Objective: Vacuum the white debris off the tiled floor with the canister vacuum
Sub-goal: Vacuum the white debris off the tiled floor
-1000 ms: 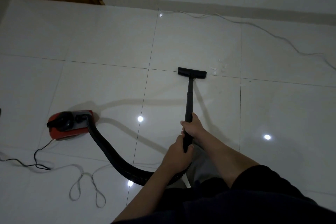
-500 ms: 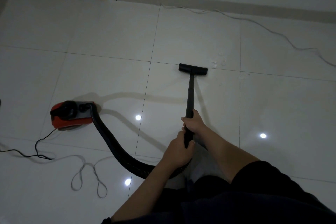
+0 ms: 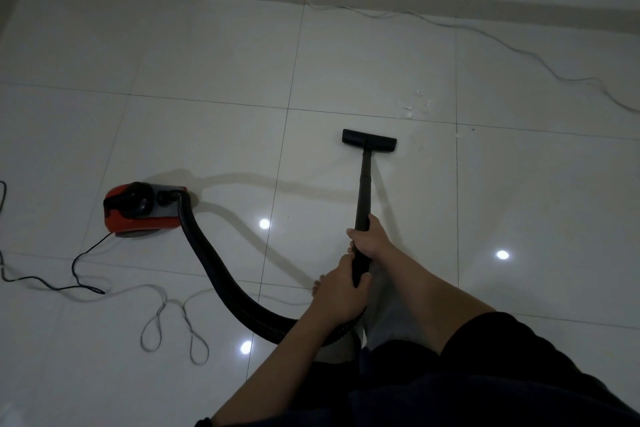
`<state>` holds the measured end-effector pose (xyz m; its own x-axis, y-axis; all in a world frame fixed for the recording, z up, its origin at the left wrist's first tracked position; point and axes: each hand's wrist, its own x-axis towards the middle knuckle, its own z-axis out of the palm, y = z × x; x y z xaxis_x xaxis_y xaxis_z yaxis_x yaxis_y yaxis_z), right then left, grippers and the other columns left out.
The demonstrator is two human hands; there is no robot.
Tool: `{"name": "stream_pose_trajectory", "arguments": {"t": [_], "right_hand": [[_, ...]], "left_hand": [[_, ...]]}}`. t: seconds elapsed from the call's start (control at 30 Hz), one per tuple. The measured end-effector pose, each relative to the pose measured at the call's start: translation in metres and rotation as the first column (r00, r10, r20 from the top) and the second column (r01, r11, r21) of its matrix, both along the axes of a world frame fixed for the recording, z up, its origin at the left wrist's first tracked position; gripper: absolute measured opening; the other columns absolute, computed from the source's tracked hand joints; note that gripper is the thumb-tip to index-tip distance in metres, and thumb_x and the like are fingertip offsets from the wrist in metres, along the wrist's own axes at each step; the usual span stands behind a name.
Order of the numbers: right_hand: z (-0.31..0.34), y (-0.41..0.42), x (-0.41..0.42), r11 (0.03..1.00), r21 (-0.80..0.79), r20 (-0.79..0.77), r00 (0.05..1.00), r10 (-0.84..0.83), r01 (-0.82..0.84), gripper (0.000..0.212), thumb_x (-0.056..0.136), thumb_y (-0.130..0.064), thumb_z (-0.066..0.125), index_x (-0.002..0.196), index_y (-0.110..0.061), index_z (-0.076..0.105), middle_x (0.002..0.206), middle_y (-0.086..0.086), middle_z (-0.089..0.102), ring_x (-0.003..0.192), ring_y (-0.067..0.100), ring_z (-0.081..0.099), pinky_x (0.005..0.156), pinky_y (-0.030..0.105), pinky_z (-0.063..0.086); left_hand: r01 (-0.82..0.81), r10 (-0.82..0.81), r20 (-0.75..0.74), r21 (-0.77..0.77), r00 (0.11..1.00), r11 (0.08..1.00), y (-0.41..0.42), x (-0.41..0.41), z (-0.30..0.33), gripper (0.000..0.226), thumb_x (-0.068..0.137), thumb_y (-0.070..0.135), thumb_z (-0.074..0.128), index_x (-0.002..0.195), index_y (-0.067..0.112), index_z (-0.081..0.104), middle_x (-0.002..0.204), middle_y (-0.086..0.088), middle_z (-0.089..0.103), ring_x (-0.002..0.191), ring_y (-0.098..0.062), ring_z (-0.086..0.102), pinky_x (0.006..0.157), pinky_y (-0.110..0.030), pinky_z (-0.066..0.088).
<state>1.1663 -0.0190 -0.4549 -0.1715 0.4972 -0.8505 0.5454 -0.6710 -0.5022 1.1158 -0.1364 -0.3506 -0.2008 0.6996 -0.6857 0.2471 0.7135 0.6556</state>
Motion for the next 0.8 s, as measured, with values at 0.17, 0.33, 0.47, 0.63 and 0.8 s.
{"name": "stream_pose_trajectory", "arguments": {"t": [0.17, 0.33, 0.47, 0.63, 0.8], "right_hand": [[-0.005, -0.021, 0.016, 1.0, -0.015, 0.005, 1.0, -0.005, 0.005, 0.063, 0.095, -0.006, 0.058, 0.149, -0.013, 0.025, 0.081, 0.012, 0.052, 0.049, 0.017, 0.054, 0.05, 0.03, 0.05], [-0.011, -0.041, 0.034, 0.999, -0.044, -0.015, 1.0, 0.025, -0.025, 0.057, 0.095, -0.007, 0.057, 0.143, -0.015, 0.029, 0.084, 0.013, 0.052, 0.055, 0.019, 0.055, 0.056, 0.034, 0.055], [-0.018, -0.057, 0.049, 0.997, -0.022, -0.005, 0.997, 0.073, -0.073, 0.061, 0.09, -0.015, 0.062, 0.142, -0.017, 0.031, 0.098, 0.011, 0.052, 0.08, 0.027, 0.056, 0.086, 0.053, 0.057], [-0.013, -0.079, 0.077, 0.994, -0.019, -0.025, 0.994, 0.106, -0.107, 0.071, 0.089, -0.02, 0.063, 0.148, -0.019, 0.024, 0.107, 0.012, 0.053, 0.09, 0.029, 0.056, 0.094, 0.051, 0.053], [0.0, -0.108, 0.11, 0.991, -0.04, -0.036, 0.991, 0.129, -0.13, 0.062, 0.092, -0.013, 0.061, 0.143, -0.012, 0.026, 0.098, 0.015, 0.056, 0.076, 0.024, 0.056, 0.068, 0.035, 0.053]], "left_hand": [[0.005, -0.005, 0.014, 0.003, 1.0, 1.0, -0.019, 0.014, -0.001, 0.038, 0.092, 0.036, 0.043, 0.127, 0.021, 0.041, 0.094, -0.002, 0.064, 0.083, -0.017, 0.062, 0.078, -0.039, 0.051], [0.002, -0.003, 0.024, 0.043, 1.0, 0.999, -0.037, 0.031, 0.0, 0.034, 0.095, 0.028, 0.045, 0.126, 0.015, 0.042, 0.096, 0.001, 0.061, 0.081, -0.011, 0.059, 0.072, -0.028, 0.046], [0.001, -0.001, -0.003, 0.054, 1.0, 0.999, -0.052, 0.048, -0.001, 0.04, 0.095, 0.025, 0.044, 0.132, 0.012, 0.041, 0.112, 0.001, 0.051, 0.1, -0.012, 0.051, 0.086, -0.024, 0.036], [-0.003, 0.002, 0.019, 0.051, 1.0, 0.999, -0.072, 0.08, 0.005, 0.041, 0.096, 0.024, 0.044, 0.135, 0.015, 0.038, 0.112, 0.007, 0.049, 0.095, -0.008, 0.052, 0.085, -0.024, 0.043], [-0.023, 0.023, 0.009, 0.009, 1.0, 1.0, -0.099, 0.112, 0.017, 0.029, 0.096, 0.023, 0.044, 0.124, 0.016, 0.044, 0.103, -0.012, 0.063, 0.085, -0.024, 0.063, 0.07, -0.03, 0.05]]}}
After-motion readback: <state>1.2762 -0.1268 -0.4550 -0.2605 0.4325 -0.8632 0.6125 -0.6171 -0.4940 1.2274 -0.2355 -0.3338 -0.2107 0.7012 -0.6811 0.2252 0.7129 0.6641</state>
